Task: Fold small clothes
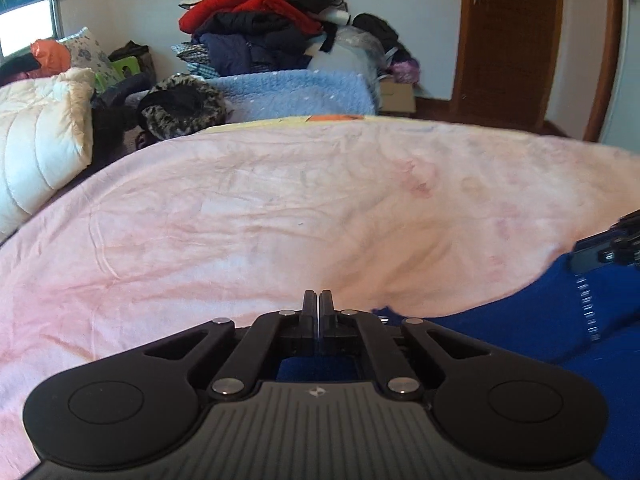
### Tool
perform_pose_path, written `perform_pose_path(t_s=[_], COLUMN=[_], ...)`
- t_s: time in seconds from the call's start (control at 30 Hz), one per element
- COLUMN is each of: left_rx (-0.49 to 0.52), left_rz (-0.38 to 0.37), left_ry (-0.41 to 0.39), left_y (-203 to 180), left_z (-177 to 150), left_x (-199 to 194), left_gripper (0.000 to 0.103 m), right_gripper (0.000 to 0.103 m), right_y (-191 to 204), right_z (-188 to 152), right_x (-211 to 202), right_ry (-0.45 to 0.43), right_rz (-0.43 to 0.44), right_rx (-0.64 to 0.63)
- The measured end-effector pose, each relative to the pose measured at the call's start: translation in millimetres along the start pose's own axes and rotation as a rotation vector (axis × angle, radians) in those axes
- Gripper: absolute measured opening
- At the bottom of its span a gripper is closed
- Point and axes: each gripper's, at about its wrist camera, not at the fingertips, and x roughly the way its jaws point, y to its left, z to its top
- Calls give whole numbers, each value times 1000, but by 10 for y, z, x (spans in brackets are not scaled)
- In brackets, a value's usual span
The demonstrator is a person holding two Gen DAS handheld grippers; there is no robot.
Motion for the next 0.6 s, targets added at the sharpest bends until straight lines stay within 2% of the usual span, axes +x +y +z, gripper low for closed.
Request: perform_pose_path(t_s=[0.07,0.13,0.2,0.27,0.33,0.37,0.4,0.43,0.5,0.53,0.6], left_rx=[-11,-6,-25,-65,-167,-225,-242,-205,-102,-78,-69], left_rz=[-94,-68,-41,-48,-37,-41,-41,-22,47,82,145], left_ry=[-9,67,151,125,108,97,83,65,46,42,-12], left_y=[-7,-39,-34,5,145,219,234,177,-8,-66,-99], left_z=[-23,-67,-147,-178,-171,-183,-203,-222,-235,-225,-208], left_x=[-157,-82,75,113,177,195,195,184,137,84,-178], left_gripper=[2,2,2,2,2,2,2,2,2,3,3], right_gripper=[47,56,57,55,51,51,51,57,58,58,60], right_y=[65,115,156,173,128,64,4,0,101,156,269], right_z=[-79,-187,-304,-371,-405,-409,-428,-436,-413,-406,-430], right_x=[-224,-305,-231,-109,-105,-97,-92,-90,-118,-180,-461], right_ry=[-65,-47,16,58,-5,-27,-51,-57,-44,-52,-116], right_rz=[42,103,108,30,-23,-40,-19,-6,-62,-87,-69], right_rx=[5,17,20,0,3,49,103,119,107,112,110])
